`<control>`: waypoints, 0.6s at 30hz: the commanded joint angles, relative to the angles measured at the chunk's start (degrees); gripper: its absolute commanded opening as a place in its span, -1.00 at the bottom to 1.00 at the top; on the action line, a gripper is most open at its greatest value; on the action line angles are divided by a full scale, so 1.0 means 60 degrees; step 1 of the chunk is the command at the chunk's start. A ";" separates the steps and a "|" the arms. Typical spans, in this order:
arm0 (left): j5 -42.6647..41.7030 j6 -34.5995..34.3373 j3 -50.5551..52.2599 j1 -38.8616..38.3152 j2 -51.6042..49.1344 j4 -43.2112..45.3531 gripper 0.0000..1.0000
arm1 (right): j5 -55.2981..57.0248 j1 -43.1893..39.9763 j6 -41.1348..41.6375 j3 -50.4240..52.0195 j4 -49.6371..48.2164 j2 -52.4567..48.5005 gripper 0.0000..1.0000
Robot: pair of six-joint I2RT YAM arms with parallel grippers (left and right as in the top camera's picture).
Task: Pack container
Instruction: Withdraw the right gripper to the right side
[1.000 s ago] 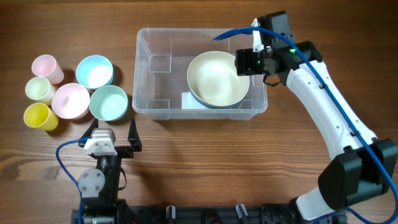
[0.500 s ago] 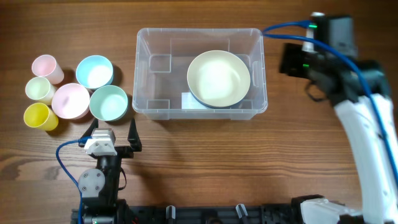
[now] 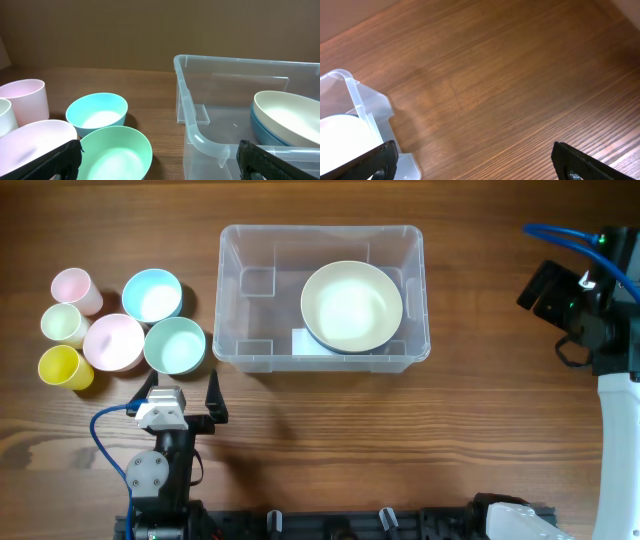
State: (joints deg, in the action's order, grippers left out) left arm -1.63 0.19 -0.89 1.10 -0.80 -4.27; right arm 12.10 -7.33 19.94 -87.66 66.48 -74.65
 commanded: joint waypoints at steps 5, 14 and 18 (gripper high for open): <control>-0.0091 0.0175 0.0095 -0.0051 0.0040 0.0270 1.00 | 0.0164 -0.0025 0.0178 -0.0186 0.0004 -0.0106 0.99; -0.0055 -0.0710 -0.0612 -0.0051 0.0029 0.0044 0.99 | 0.0164 -0.0025 0.0182 -0.0186 0.0007 -0.0146 0.99; 0.1264 -0.0933 -0.2171 -0.0051 -0.0444 -0.1107 0.99 | 0.0164 -0.0025 0.0182 -0.0186 0.0007 -0.0149 0.99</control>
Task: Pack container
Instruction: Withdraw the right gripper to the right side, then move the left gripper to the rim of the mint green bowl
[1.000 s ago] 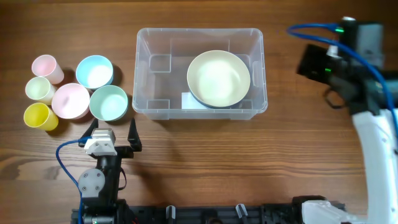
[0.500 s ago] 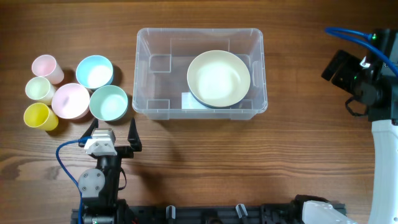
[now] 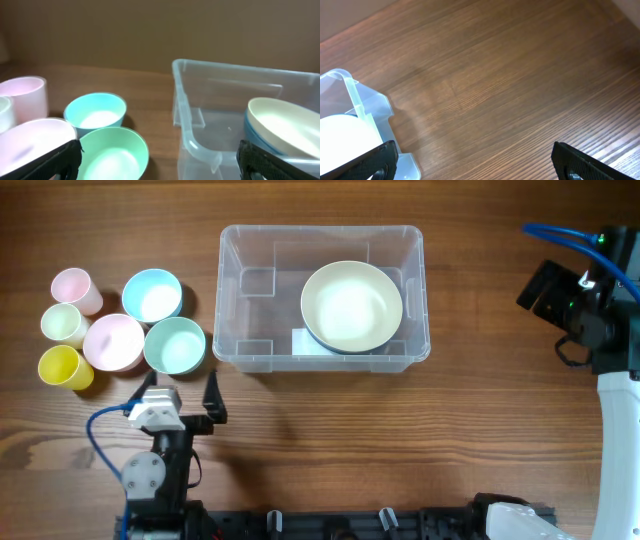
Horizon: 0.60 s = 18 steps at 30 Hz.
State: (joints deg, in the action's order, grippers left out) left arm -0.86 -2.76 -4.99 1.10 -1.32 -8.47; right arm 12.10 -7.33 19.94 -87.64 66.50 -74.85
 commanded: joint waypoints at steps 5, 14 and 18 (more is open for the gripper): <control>0.2204 -0.0390 -0.4215 -0.0051 -0.2379 -0.1807 1.00 | 0.0164 -0.0025 0.0182 -0.0189 0.0004 -0.0117 0.99; 0.1370 -0.0375 -0.9315 -0.0051 -0.6943 -0.5512 0.99 | 0.0164 -0.0025 0.0178 -0.0189 0.0004 -0.0117 0.99; 0.0867 -0.0375 -0.9490 -0.0040 -0.7708 -0.6757 0.99 | 0.0164 -0.0025 0.0182 -0.0189 0.0004 -0.0117 0.99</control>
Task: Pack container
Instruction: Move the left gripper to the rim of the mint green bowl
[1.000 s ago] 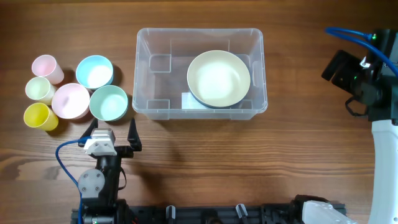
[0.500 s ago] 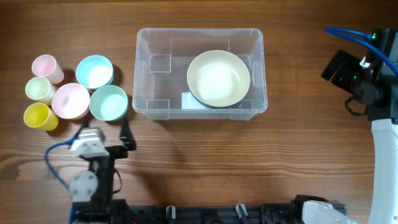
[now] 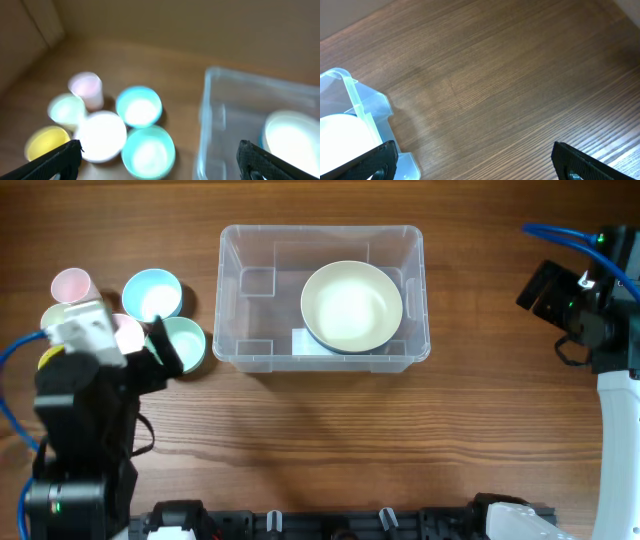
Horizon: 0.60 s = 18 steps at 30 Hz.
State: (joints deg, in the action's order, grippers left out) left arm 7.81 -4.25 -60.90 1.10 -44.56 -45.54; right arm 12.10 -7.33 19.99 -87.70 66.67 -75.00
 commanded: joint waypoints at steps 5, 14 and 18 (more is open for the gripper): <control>0.0175 -0.3111 -0.0171 0.0106 -0.1122 -0.1439 0.99 | 0.0164 -0.0025 0.0171 -0.0178 -0.0025 -0.0091 0.99; 0.1107 -0.7155 0.0302 0.0670 -0.2758 -0.2244 1.00 | 0.0164 -0.0025 0.0171 -0.0178 -0.0025 -0.0091 0.99; 0.0630 -0.7734 0.0324 0.0834 -0.3770 -0.2193 1.00 | 0.0164 -0.0025 0.0171 -0.0178 -0.0029 -0.0091 0.99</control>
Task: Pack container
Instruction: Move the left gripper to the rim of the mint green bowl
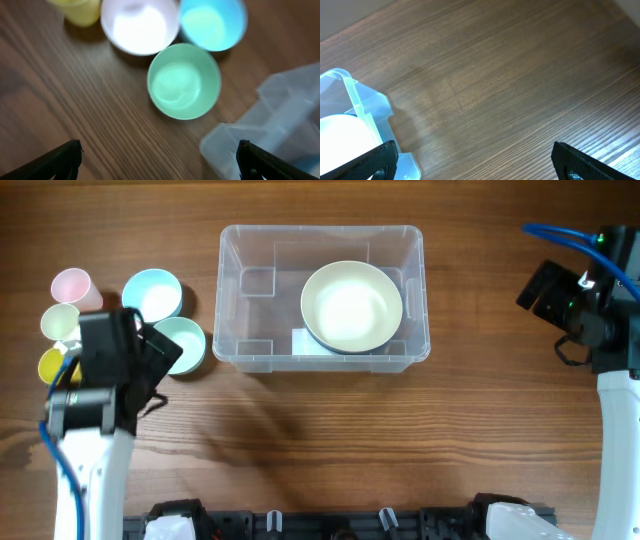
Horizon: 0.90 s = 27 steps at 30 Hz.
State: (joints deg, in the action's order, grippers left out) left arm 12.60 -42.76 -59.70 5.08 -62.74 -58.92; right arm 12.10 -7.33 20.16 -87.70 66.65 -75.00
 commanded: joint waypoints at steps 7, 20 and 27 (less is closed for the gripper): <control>-0.1067 -0.1526 0.0124 0.0277 -0.2350 0.0685 0.99 | 0.0164 -0.0025 0.0142 -0.0178 -0.0022 -0.0091 0.99; -0.1137 -0.1526 0.0466 0.0820 -0.2736 0.1450 1.00 | 0.0164 -0.0025 0.0142 -0.0178 -0.0022 -0.0091 0.99; -0.1829 -0.1096 0.1231 0.1701 -0.2761 0.2637 0.81 | 0.0164 -0.0025 0.0146 -0.0178 -0.0022 -0.0091 1.00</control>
State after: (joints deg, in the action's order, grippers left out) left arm 5.56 -51.20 -55.00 12.93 -78.76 -46.59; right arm 12.10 -7.33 20.18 -87.70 66.67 -75.00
